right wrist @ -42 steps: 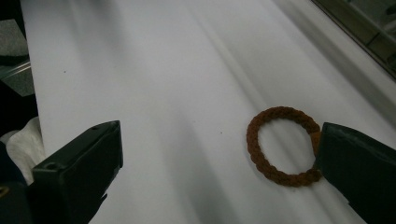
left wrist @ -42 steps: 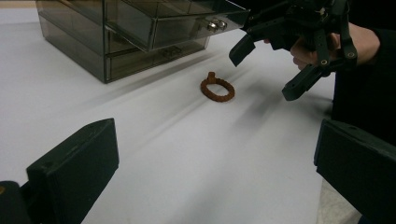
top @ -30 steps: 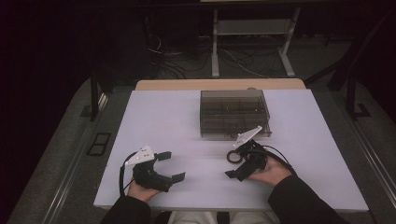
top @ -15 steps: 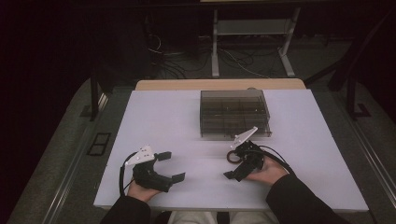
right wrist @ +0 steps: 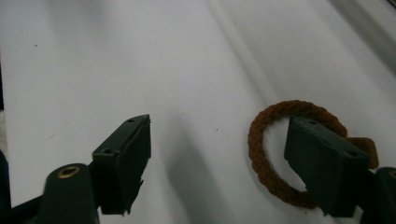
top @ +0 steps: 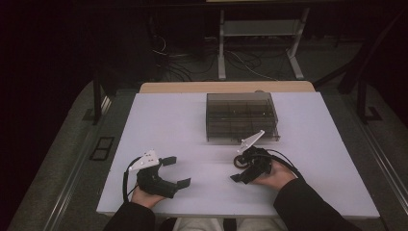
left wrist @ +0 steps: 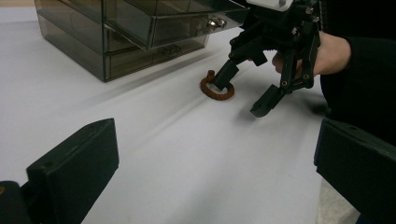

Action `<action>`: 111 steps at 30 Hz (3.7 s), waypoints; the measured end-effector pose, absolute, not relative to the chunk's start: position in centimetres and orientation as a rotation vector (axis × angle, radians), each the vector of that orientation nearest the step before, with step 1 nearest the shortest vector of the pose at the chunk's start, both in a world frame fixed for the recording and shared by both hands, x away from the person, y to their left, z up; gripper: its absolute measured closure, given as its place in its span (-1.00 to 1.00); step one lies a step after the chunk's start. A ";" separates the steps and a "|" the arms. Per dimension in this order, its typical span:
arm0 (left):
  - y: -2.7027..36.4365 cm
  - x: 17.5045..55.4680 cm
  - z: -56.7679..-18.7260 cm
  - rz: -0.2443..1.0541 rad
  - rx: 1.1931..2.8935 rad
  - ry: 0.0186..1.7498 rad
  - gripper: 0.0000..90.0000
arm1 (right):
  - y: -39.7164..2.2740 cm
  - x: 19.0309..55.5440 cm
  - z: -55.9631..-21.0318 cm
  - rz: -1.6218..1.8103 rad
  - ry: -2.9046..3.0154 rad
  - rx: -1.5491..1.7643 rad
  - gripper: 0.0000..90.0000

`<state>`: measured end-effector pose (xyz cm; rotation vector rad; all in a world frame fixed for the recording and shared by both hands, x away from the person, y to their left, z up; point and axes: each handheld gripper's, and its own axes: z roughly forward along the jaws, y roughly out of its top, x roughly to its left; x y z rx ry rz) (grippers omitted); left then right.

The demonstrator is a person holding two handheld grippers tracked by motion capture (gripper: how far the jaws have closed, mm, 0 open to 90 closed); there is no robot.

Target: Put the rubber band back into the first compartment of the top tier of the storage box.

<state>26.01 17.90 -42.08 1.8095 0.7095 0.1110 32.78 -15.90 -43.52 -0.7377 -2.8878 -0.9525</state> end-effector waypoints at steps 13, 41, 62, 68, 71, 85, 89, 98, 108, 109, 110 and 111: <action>17.8 26.0 -42.1 0.109 1.811 0.707 -1.00 | -16.4 33.2 -43.5 -0.957 -2.916 -0.762 0.06; 17.5 26.0 -42.3 0.109 1.826 0.696 -1.00 | -16.7 33.1 -43.5 -0.940 -2.914 -0.792 0.89; 17.5 26.0 -42.5 0.133 1.828 0.702 -1.00 | -17.4 32.3 -41.4 -1.074 -2.761 -0.846 0.89; 17.4 26.0 -42.6 0.158 1.824 0.708 -1.00 | -17.7 32.2 -40.6 -1.088 -2.746 -0.860 0.89; 17.5 26.1 -42.7 0.166 1.824 0.709 -1.00 | -17.5 32.1 -40.0 -1.098 -2.741 -0.844 0.89; 17.6 26.3 -42.8 0.166 1.823 0.720 -1.00 | -17.2 32.2 -37.8 -1.132 -2.755 -0.803 0.89; 17.6 26.3 -42.8 0.167 1.824 0.721 -1.00 | -17.3 32.2 -37.2 -1.143 -2.749 -0.793 0.89; 17.7 26.3 -42.8 0.171 1.825 0.715 -1.00 | -17.4 32.2 -36.0 -1.153 -2.757 -0.770 0.89; 17.7 26.3 -42.7 0.169 1.827 0.714 -1.00 | -17.0 32.2 -34.8 -1.141 -2.782 -0.740 0.89; 17.6 26.3 -42.8 0.167 1.828 0.714 -1.00 | -17.0 32.2 -34.8 -1.141 -2.782 -0.740 0.89; 17.6 26.3 -42.8 0.167 1.828 0.714 -1.00 | -17.0 32.2 -34.6 -1.140 -2.782 -0.739 0.89; 17.6 26.3 -42.8 0.167 1.828 0.715 -1.00 | -17.0 32.2 -34.5 -1.142 -2.786 -0.735 0.89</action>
